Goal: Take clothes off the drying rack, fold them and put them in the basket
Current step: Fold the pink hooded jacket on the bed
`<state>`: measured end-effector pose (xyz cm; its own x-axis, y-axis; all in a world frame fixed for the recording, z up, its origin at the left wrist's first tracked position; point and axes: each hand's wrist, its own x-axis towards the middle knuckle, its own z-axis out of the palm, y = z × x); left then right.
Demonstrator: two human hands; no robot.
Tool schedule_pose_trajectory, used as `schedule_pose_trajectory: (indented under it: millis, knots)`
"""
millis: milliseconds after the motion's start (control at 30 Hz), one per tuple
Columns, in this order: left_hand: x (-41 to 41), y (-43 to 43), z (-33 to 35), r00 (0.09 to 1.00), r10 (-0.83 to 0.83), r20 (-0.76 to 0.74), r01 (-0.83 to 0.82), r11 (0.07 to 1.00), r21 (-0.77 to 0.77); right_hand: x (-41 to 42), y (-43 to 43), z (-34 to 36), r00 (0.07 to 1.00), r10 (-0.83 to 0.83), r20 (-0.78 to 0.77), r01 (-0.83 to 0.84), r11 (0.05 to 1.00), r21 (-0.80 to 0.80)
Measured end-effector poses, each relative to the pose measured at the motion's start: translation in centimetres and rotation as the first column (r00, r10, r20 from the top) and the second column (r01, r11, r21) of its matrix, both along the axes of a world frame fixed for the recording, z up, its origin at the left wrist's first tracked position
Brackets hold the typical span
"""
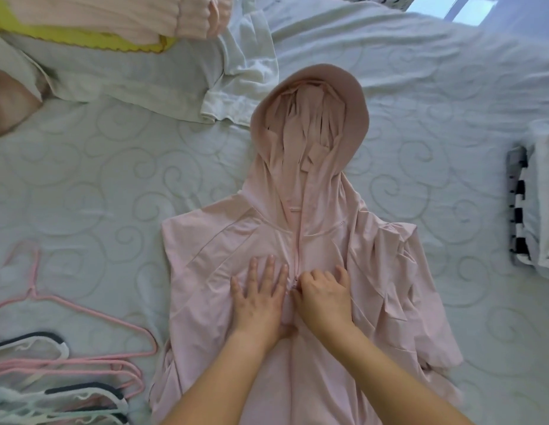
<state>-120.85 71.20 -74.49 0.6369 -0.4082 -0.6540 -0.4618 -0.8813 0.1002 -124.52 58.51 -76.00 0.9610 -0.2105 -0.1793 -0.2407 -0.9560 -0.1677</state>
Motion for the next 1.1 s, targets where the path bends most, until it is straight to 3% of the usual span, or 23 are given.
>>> schedule_pose_trajectory:
  millis: [200,433,800,1100]
  knots:
    - [0.5,-0.7,0.2,0.998,0.018,-0.058,-0.015,0.998,0.056,1.5,-1.4,1.1,0.991,0.034,0.127,-0.035,0.999,0.008]
    - [0.4,-0.8,0.3,0.996,0.039,-0.080,-0.034,0.998,0.061,4.7,-3.1,1.3,0.994,0.106,-0.034,-0.105,0.994,0.009]
    - [0.2,-0.2,-1.7,0.992,0.097,-0.085,-0.100,0.994,-0.039,14.9,-6.2,2.9,0.999,0.043,-0.021,-0.043,0.999,-0.025]
    - [0.1,-0.3,-2.5,0.986,0.089,-0.141,-0.103,0.990,-0.095,22.8,-10.9,7.1,0.974,-0.115,0.196,0.122,0.992,-0.025]
